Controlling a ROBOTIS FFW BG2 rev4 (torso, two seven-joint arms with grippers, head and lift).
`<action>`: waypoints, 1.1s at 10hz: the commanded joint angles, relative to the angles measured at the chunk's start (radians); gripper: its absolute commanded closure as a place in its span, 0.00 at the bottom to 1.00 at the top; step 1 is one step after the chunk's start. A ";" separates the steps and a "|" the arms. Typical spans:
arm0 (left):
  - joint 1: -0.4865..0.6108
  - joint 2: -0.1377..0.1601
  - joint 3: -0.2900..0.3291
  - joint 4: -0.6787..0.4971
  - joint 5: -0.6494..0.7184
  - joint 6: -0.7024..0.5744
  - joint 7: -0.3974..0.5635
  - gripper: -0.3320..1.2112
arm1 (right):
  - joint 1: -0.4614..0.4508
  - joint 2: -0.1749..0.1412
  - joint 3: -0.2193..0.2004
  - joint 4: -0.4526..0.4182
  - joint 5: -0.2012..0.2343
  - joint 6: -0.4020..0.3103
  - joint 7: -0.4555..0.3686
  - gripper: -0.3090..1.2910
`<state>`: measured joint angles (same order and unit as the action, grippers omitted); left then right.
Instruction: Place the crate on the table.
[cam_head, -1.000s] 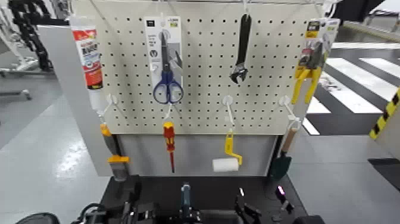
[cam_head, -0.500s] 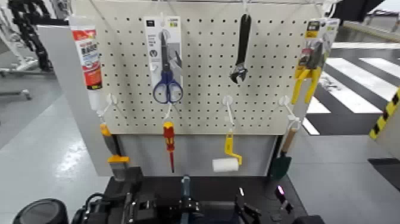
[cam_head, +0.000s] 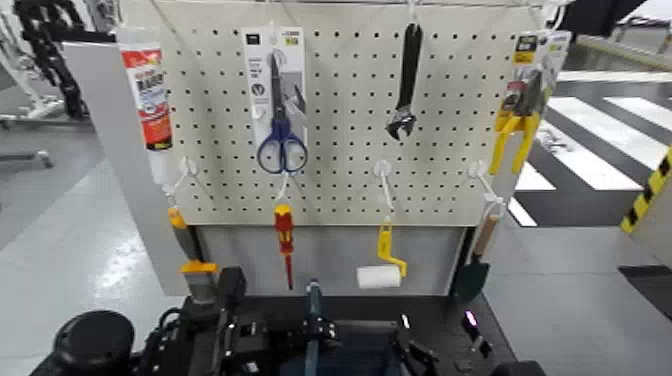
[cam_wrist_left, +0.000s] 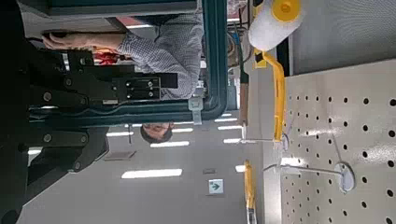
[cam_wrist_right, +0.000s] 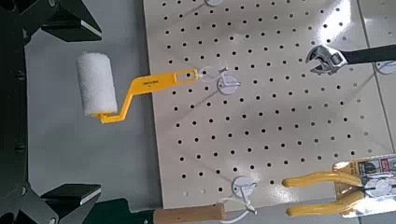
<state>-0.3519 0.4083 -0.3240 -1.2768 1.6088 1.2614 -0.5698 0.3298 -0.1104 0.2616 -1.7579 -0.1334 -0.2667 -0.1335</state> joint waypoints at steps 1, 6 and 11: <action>-0.047 -0.002 -0.041 0.051 -0.053 -0.019 -0.058 0.99 | 0.000 0.002 0.002 0.002 -0.002 -0.002 0.000 0.29; -0.116 -0.009 -0.093 0.108 -0.116 -0.071 -0.162 0.99 | -0.003 0.002 0.007 0.003 -0.006 -0.006 0.000 0.29; -0.133 -0.023 -0.130 0.162 -0.124 -0.123 -0.229 0.99 | -0.005 0.002 0.010 0.003 -0.008 -0.009 0.000 0.29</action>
<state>-0.4858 0.3869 -0.4503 -1.1206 1.4850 1.1432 -0.7981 0.3252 -0.1089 0.2706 -1.7549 -0.1411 -0.2756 -0.1335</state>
